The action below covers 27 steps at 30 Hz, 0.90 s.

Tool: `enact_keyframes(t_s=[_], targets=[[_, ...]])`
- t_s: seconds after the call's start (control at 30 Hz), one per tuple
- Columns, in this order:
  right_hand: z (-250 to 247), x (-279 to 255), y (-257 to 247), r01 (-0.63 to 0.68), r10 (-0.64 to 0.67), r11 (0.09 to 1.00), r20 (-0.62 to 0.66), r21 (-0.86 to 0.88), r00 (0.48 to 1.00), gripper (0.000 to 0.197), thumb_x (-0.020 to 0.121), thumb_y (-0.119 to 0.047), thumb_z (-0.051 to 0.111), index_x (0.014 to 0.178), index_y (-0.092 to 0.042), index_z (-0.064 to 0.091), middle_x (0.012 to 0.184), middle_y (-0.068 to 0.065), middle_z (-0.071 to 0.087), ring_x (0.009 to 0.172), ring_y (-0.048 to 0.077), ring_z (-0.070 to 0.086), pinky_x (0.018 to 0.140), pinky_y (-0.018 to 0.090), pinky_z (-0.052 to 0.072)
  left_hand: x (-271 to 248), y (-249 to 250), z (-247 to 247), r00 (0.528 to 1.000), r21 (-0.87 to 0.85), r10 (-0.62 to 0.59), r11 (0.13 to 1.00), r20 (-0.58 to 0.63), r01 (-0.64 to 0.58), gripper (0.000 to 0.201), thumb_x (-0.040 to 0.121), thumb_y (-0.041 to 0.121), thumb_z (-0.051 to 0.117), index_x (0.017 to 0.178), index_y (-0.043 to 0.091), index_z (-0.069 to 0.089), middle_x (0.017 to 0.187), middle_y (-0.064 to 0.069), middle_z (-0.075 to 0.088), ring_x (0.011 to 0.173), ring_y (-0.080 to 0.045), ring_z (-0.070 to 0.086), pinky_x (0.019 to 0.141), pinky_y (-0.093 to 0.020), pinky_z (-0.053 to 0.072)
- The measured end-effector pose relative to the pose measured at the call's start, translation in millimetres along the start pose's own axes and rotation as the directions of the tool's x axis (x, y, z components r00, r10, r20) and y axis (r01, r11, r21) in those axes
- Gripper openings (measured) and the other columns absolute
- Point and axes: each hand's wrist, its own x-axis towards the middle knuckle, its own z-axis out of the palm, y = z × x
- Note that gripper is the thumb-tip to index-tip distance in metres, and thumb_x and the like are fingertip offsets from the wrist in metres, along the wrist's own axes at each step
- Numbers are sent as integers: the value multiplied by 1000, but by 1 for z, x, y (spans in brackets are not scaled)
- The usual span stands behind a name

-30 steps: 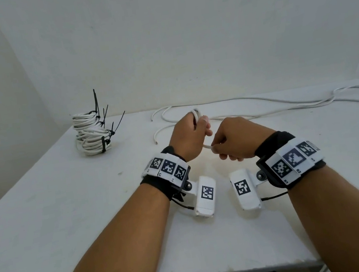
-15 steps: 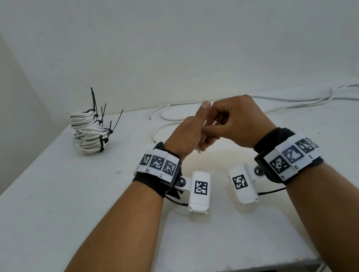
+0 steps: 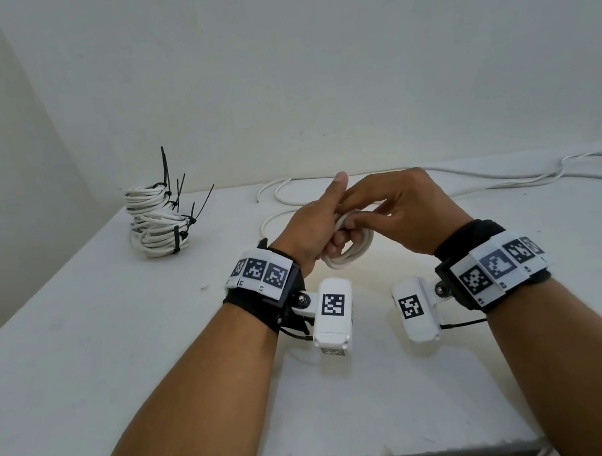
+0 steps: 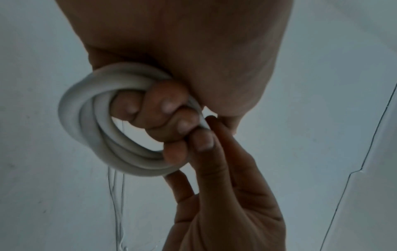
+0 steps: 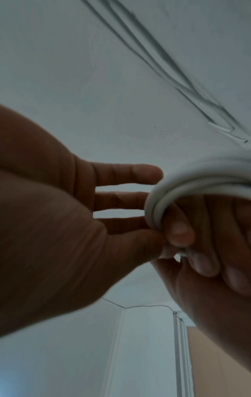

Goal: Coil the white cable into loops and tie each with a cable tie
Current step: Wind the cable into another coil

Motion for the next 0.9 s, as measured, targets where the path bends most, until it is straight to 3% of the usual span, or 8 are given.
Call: enact_keyframes(t_s=[0.13, 0.33, 0.5, 0.57, 0.67, 0.73, 0.8, 0.9], targets=[[5, 0, 0, -20, 20, 1000, -59, 1, 998, 16, 81, -5, 73, 88, -18, 79, 84, -9, 76, 84, 11, 71, 69, 38, 57, 3, -2, 1, 1000, 40, 20, 999, 6, -20, 60, 96, 63, 32, 78, 13, 59, 51, 3, 48, 46, -11, 38, 51, -21, 34], [3, 1, 3, -45, 44, 999, -87, -8, 995, 19, 82, -6, 72, 94, -19, 80, 86, -12, 75, 83, 4, 70, 73, 20, 56, 5, -8, -3, 981, -111, 102, 990, 166, -84, 58, 94, 62, 37, 76, 11, 59, 61, 1, 55, 56, -11, 46, 63, -22, 39], [1, 0, 14, -39, 37, 999, -93, -14, 995, 16, 82, -6, 72, 89, -19, 79, 81, -12, 75, 73, 10, 69, 71, 28, 56, 6, -11, 4, 978, 62, 162, 983, 130, -171, 67, 91, 66, 32, 81, 7, 61, 71, -3, 54, 67, -18, 43, 70, -31, 37], [3, 0, 15, 6, -11, 999, -116, -41, 993, 11, 82, -9, 73, 86, -18, 78, 82, -13, 74, 76, 8, 67, 69, 27, 53, 4, -8, 5, 975, 114, 204, 970, 94, -214, 77, 94, 65, 31, 76, -5, 59, 69, -10, 52, 65, -21, 42, 67, -29, 37], [11, 3, 10, 89, -100, 993, -156, -79, 983, 7, 80, -7, 74, 78, -14, 76, 80, -10, 73, 73, 2, 63, 66, 15, 43, 4, -6, 8, 949, 213, 298, 939, -103, -272, 82, 98, 59, 32, 65, -14, 52, 57, -18, 51, 52, -21, 43, 55, -22, 37], [17, 5, 9, 83, -90, 995, -153, -54, 984, 9, 79, -4, 74, 78, -12, 76, 79, -10, 72, 71, 2, 62, 67, 8, 38, 8, -8, 8, 939, 200, 261, 955, -223, -217, 76, 96, 62, 32, 61, -3, 51, 50, -10, 48, 46, -17, 42, 50, -25, 36], [19, 4, 11, 31, -28, 999, -148, 18, 989, 4, 80, -8, 77, 81, -12, 78, 82, -8, 74, 72, 7, 65, 66, 9, 40, 12, -8, 5, 952, 84, 195, 980, -235, -180, 60, 95, 64, 33, 74, 10, 48, 51, -2, 45, 45, -15, 39, 47, -24, 32], [19, 3, 13, -95, 121, 985, -190, 142, 974, 4, 80, -14, 79, 83, -14, 77, 78, -5, 75, 67, 13, 66, 62, 23, 48, 14, -8, 3, 957, -11, 167, 984, -238, -175, 40, 98, 53, 42, 88, 14, 44, 56, 2, 51, 48, -12, 44, 48, -24, 36]])
